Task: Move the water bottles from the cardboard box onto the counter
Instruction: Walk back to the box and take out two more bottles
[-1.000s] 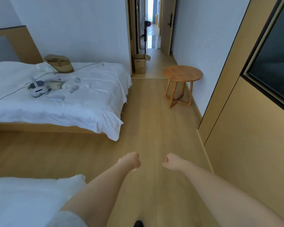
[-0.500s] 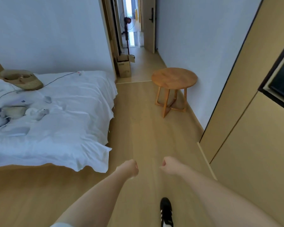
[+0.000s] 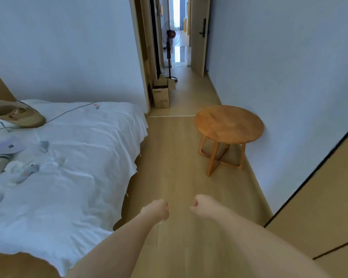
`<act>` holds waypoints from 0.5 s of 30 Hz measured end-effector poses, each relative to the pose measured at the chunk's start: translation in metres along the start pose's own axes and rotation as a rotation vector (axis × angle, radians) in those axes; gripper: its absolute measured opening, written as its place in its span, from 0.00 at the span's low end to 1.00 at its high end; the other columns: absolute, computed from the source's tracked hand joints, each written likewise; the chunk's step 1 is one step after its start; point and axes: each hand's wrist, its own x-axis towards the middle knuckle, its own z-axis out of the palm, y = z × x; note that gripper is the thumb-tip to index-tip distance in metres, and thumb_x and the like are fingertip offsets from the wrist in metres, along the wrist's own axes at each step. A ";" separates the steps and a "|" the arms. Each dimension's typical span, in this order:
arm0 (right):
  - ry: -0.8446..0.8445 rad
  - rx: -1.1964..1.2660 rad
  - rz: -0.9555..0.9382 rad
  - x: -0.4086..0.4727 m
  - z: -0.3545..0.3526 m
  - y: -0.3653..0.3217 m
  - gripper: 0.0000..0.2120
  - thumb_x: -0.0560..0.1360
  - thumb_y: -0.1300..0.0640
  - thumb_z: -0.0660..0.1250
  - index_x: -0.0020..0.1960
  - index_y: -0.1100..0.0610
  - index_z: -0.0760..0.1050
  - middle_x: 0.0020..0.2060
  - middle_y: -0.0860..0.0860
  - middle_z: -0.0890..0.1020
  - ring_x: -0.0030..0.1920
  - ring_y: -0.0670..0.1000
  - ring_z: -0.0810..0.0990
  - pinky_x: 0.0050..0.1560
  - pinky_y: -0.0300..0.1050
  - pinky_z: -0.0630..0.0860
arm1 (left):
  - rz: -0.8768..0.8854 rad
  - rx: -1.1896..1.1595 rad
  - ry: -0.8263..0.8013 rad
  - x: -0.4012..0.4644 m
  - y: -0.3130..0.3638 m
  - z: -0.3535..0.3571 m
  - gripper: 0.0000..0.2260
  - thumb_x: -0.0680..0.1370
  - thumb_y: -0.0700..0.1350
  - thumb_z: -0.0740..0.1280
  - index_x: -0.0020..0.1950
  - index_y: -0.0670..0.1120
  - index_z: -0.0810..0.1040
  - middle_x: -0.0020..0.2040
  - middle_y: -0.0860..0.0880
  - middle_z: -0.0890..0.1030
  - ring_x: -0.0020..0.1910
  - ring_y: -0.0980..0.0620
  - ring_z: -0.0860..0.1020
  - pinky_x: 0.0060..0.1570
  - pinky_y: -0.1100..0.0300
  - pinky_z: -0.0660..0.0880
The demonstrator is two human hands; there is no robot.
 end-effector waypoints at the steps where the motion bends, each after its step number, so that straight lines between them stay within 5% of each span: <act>1: -0.004 -0.001 -0.005 0.020 -0.011 0.000 0.17 0.79 0.45 0.60 0.60 0.57 0.72 0.58 0.53 0.78 0.56 0.54 0.77 0.56 0.49 0.75 | -0.008 -0.002 -0.008 0.020 0.002 -0.009 0.15 0.81 0.41 0.54 0.64 0.45 0.75 0.57 0.45 0.79 0.54 0.45 0.78 0.52 0.56 0.75; 15: 0.039 0.011 -0.034 0.318 -0.203 -0.046 0.13 0.78 0.46 0.58 0.54 0.54 0.72 0.50 0.50 0.78 0.48 0.51 0.78 0.44 0.46 0.74 | -0.041 -0.053 0.060 0.326 0.010 -0.217 0.09 0.82 0.41 0.54 0.54 0.42 0.74 0.42 0.49 0.73 0.44 0.49 0.73 0.45 0.58 0.70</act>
